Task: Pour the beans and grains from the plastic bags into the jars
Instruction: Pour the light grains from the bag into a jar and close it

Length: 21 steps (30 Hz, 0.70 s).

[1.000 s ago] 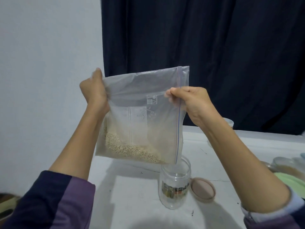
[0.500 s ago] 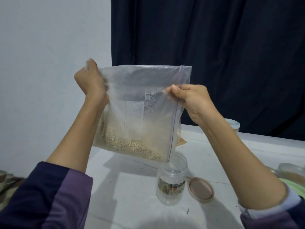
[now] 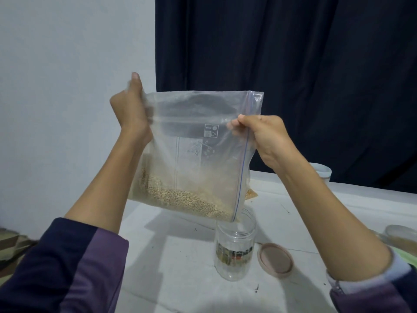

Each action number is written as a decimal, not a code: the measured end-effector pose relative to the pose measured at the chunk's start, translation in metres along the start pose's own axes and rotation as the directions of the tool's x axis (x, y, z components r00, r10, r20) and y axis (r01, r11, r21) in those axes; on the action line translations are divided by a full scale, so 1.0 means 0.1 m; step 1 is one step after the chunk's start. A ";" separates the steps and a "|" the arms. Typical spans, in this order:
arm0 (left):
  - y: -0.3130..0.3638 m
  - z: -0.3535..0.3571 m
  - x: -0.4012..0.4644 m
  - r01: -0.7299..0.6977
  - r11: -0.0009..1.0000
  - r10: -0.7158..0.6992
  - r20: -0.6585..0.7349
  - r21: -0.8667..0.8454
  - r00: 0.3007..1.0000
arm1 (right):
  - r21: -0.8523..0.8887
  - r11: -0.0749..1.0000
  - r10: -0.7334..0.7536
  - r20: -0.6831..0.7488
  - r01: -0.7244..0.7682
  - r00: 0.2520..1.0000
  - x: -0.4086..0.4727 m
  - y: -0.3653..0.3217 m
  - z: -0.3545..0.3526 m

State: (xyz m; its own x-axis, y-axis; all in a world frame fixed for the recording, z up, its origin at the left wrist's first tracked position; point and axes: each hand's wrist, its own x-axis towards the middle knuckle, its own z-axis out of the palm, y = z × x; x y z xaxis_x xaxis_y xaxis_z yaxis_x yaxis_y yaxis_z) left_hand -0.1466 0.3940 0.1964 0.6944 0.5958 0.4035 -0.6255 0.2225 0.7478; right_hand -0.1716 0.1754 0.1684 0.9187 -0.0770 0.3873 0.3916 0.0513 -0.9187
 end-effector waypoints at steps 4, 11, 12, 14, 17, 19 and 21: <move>0.03 -0.02 -0.01 0.017 1.000 -0.015 0.090 -0.015 0.996 | 0.013 1.000 -0.018 0.034 0.017 0.999 -0.01 0.02 -0.02; 0.03 0.02 -0.02 -0.040 0.996 0.039 0.023 0.077 0.999 | 0.044 0.999 0.003 0.000 -0.003 1.000 -0.05 0.01 -0.02; 0.04 0.03 -0.03 -0.046 0.996 0.045 0.016 0.080 0.999 | 0.038 0.999 0.002 -0.020 -0.001 1.000 -0.05 0.01 -0.01; 0.05 0.05 -0.05 -0.065 0.993 0.065 0.008 0.095 0.998 | 0.015 1.000 0.004 -0.060 -0.003 0.998 -0.06 0.00 0.01; 0.07 0.07 -0.07 -0.087 0.991 0.087 0.006 0.101 0.996 | -0.002 1.000 0.009 -0.087 -0.009 0.996 -0.06 -0.01 0.04; 0.08 0.07 -0.08 -0.092 0.991 0.092 0.004 0.096 0.996 | -0.007 1.000 0.007 -0.092 -0.008 0.996 -0.07 -0.03 0.04; 0.09 0.07 -0.09 -0.088 0.992 0.088 -0.002 0.090 0.996 | -0.013 1.000 0.004 -0.088 -0.005 0.996 -0.07 -0.05 0.05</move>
State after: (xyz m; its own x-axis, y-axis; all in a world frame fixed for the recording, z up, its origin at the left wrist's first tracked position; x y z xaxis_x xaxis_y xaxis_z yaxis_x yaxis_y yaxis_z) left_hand -0.1556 0.3851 0.2032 0.6359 0.6143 0.4672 -0.6496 0.0992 0.7537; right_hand -0.1799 0.1802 0.1704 0.9123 -0.1640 0.3754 0.3861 0.0383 -0.9217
